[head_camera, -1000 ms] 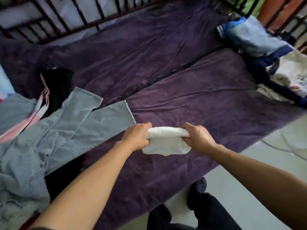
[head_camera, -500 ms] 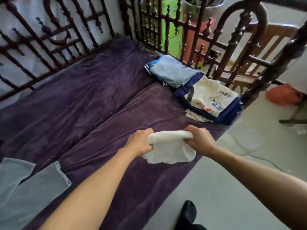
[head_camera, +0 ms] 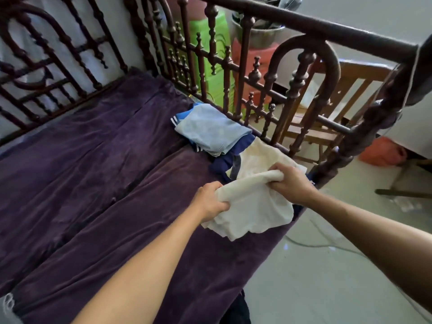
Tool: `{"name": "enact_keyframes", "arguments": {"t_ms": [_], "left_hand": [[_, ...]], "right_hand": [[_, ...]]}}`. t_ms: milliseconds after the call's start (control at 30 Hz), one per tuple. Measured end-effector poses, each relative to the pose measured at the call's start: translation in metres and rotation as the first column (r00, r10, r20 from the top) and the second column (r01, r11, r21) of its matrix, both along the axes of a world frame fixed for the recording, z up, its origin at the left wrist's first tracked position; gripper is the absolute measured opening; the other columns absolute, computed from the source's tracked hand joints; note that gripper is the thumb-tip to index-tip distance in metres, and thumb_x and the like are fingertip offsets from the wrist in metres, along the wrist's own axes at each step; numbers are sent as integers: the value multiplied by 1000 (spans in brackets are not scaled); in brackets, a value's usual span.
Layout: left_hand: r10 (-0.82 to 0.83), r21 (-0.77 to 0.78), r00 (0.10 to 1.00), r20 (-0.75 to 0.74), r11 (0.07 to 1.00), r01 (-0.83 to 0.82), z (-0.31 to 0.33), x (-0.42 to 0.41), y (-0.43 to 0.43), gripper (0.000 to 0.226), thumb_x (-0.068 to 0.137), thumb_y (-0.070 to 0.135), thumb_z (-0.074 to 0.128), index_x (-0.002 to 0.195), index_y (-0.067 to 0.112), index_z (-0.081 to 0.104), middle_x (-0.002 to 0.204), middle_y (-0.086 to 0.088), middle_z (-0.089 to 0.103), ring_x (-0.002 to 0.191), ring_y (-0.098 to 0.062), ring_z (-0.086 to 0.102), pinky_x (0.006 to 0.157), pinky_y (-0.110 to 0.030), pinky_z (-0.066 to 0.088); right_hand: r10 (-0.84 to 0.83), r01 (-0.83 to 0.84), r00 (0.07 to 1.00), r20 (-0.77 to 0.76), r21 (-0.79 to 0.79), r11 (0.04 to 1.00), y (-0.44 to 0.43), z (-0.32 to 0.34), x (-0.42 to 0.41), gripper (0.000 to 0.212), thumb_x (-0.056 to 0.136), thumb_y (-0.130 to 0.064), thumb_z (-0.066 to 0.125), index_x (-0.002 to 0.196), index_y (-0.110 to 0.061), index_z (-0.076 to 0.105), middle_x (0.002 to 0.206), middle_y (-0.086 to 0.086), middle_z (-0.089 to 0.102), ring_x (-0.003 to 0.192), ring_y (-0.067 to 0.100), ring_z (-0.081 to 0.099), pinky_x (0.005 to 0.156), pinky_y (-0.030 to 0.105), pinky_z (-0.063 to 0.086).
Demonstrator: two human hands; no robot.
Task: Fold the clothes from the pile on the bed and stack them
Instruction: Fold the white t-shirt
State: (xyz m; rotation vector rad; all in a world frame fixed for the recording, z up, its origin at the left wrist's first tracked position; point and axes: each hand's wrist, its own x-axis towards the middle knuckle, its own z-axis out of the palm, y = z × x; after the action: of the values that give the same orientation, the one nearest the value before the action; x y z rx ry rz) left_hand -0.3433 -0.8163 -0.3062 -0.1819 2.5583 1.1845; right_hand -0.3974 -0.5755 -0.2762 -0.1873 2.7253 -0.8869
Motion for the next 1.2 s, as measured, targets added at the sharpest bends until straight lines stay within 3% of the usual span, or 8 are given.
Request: {"name": "enact_keyframes", "arguments": {"t_ms": [233, 400, 467, 600, 733, 900, 1000, 1200], "left_hand": [[62, 431, 975, 212, 890, -150, -24, -97, 57, 35, 66, 15, 78, 98, 13, 65, 95, 0, 72, 89, -18, 69, 79, -36, 57], [107, 477, 918, 382, 828, -295, -53, -143, 93, 53, 65, 21, 82, 114, 10, 62, 109, -2, 70, 98, -18, 67, 91, -40, 54], [177, 406, 883, 435, 836, -368, -70, -158, 104, 71, 65, 30, 81, 127, 10, 54, 125, 2, 59, 112, -20, 59, 99, -39, 48], [345, -59, 887, 307, 937, -343, -95, -160, 122, 45, 83, 29, 64, 124, 18, 47, 125, -5, 48, 115, -28, 51, 94, -38, 45], [133, -363, 980, 150, 929, -71, -121, -133, 145, 55, 92, 37, 51, 142, 28, 32, 149, -9, 24, 133, -31, 30, 103, -46, 37], [42, -396, 951, 305, 914, 87, -154, -114, 173, 73, 92, 57, 42, 149, 37, 2, 158, -9, -16, 145, -35, 4, 115, -48, 20], [56, -430, 939, 340, 897, 102, -176, -109, 181, 76, 94, 55, 43, 149, 37, -6, 157, -9, -22, 145, -36, 1, 114, -48, 20], [47, -407, 916, 399, 904, 131, -175, -117, 181, 67, 95, 40, 48, 148, 35, 9, 158, -8, -12, 143, -36, 7, 110, -47, 26]], "right_hand": [[-134, 144, 982, 132, -67, 987, 37, 9, -114, 36, 90, -26, 64, 123, -28, 50, 107, 1, 59, 96, 24, 60, 76, 43, 57], [-90, 77, 991, 97, 127, 989, 60, -22, -181, 47, 88, -25, 64, 132, -24, 47, 118, 11, 61, 105, 32, 59, 89, 43, 51], [-70, 49, 990, 126, 168, 985, 65, -44, -202, 49, 88, -24, 63, 134, -24, 46, 120, 12, 62, 104, 32, 59, 87, 39, 50], [136, -185, 978, 158, 358, 915, 76, -91, -227, 57, 91, -23, 58, 143, -25, 36, 132, 8, 55, 105, 29, 59, 81, 35, 50], [483, -466, 868, 111, 519, 717, 92, -133, -214, 60, 93, -39, 55, 147, -28, 31, 155, 6, 27, 140, 29, 29, 108, 45, 36], [606, -668, 729, 320, 526, 526, 112, -178, -194, 77, 84, -72, 13, 152, -38, 3, 161, 4, -12, 148, 29, -5, 117, 46, 12], [584, -696, 705, 402, 549, 463, 117, -202, -188, 87, 72, -70, -10, 151, -34, -13, 158, 5, -24, 147, 30, -16, 117, 47, 10], [578, -739, 661, 478, 550, 389, 111, -210, -198, 74, 95, -62, 24, 151, -31, -13, 158, 8, -23, 147, 30, -12, 115, 50, 16]]}}
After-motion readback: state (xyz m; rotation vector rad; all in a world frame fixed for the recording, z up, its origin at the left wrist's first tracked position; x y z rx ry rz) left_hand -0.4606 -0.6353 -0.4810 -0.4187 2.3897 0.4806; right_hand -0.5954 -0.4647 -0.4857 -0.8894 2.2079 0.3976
